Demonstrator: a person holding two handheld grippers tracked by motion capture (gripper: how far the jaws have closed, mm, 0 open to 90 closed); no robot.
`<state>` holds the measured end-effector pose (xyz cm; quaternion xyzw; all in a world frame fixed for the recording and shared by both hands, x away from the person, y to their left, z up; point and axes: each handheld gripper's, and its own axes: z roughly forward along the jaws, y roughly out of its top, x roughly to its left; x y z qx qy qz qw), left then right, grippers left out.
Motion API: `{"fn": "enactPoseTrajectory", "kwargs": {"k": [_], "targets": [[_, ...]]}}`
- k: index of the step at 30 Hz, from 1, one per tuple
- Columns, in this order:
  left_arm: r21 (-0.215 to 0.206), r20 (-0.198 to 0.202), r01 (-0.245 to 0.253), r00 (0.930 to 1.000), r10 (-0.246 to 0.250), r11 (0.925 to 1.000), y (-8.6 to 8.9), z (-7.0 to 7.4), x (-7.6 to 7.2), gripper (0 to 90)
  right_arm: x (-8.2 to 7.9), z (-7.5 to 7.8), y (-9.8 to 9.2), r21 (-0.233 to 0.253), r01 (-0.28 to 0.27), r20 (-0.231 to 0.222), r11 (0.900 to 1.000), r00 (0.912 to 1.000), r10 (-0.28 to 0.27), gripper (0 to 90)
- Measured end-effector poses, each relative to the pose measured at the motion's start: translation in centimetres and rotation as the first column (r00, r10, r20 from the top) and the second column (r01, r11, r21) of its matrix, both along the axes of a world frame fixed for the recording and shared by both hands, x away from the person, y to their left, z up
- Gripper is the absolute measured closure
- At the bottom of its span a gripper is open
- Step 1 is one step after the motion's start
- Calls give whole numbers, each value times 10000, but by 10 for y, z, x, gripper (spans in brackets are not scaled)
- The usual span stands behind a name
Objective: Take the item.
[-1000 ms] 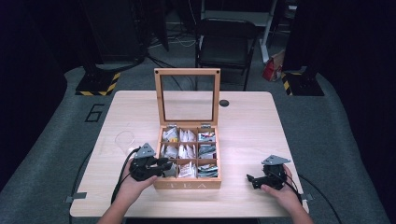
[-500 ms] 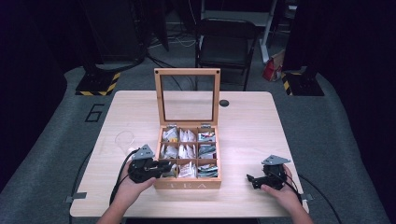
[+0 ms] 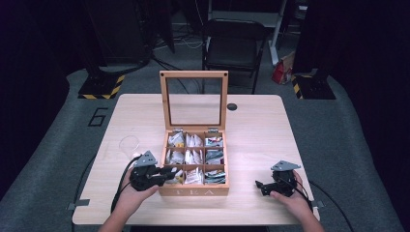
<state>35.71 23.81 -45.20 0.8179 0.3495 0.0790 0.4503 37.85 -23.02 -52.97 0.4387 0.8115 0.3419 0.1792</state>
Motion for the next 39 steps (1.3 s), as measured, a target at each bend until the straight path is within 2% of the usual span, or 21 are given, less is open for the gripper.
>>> {"fn": "enactPoseTrajectory", "kwargs": {"k": [6, 14, 18, 19, 24, 26, 30, 39], "targets": [[64, 70, 198, 9998, -198, 9998, 6, 1, -5, 702, 0, 0, 0, -22, 12, 16, 10000, 10000, -12, 0], [230, -74, 405, 9992, -403, 9989, 7, -7, -6, 731, 0, 0, 0, -22, 12, 18, 10000, 10000, -12, 0], [191, -133, 478, 9988, -475, 9987, 6, -9, -5, 757, 0, 0, 0, -1, -9, 3, 10000, 10000, 9, 0], [107, -44, 397, 9992, -397, 9992, 6, -11, -4, 765, 0, 0, 0, -3, -9, 4, 10000, 10000, 9, 0], [-33, -202, 467, 9987, -467, 9989, 5, -13, -2, 814, 0, 0, 0, -1, -14, -1, 10000, 10000, 14, 0], [-54, -207, 647, 9977, -648, 9979, 3, -13, -2, 837, 0, 0, 0, -24, 3, 13, 10000, 10000, -3, 0], [-35, -109, 785, 9968, -786, 9969, -3, -11, -2, 851, 0, 0, 0, -1, -23, -29, 10000, 10000, 23, 0], [-187, 154, 702, 9974, -700, 9974, -11, -9, 1, 877, 0, 0, 0, -25, 6, 17, 10000, 10000, -6, 0]]}}
